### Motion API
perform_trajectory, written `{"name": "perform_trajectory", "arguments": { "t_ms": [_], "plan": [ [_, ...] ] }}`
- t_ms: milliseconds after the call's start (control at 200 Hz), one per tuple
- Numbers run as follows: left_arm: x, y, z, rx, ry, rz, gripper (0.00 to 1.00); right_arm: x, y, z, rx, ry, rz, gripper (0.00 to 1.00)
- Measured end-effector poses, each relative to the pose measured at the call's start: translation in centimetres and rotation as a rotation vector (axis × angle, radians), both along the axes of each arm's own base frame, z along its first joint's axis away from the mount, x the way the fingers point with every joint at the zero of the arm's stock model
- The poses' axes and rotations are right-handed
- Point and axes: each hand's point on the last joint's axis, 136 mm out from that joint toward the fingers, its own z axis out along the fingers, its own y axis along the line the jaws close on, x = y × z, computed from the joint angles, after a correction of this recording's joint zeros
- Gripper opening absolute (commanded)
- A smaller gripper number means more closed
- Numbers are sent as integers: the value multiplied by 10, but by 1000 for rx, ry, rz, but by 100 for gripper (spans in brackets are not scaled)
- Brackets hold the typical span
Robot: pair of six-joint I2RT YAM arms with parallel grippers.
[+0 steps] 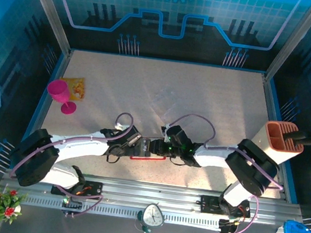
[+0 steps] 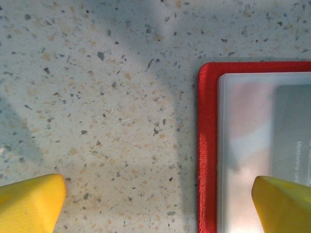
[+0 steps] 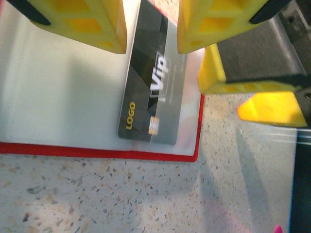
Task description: Put the credit cards into the card holder
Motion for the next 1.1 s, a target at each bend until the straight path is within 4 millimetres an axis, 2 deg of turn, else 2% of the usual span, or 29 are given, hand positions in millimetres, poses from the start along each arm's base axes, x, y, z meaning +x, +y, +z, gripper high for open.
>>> {"name": "perform_trajectory", "arguments": {
  "t_ms": [155,290,430,675,800,1096],
  "plan": [
    [7,7,13,-41,-35,55,99,6,-1,18,-69,-56,50,20],
    [6,18,8,-33,-25,89,99,12,5,24,-110,-86,98,11],
    [2,26,-2,2,11,101,99,14,12,10,-165,-81,141,7],
    [-1,30,-13,42,45,103,99,4,13,-22,-268,-33,202,3],
    [-1,30,-15,48,47,103,99,7,23,-22,-274,-47,216,1],
    [-1,31,-15,55,46,104,99,1,39,-23,-288,-54,258,0]
  ]
}}
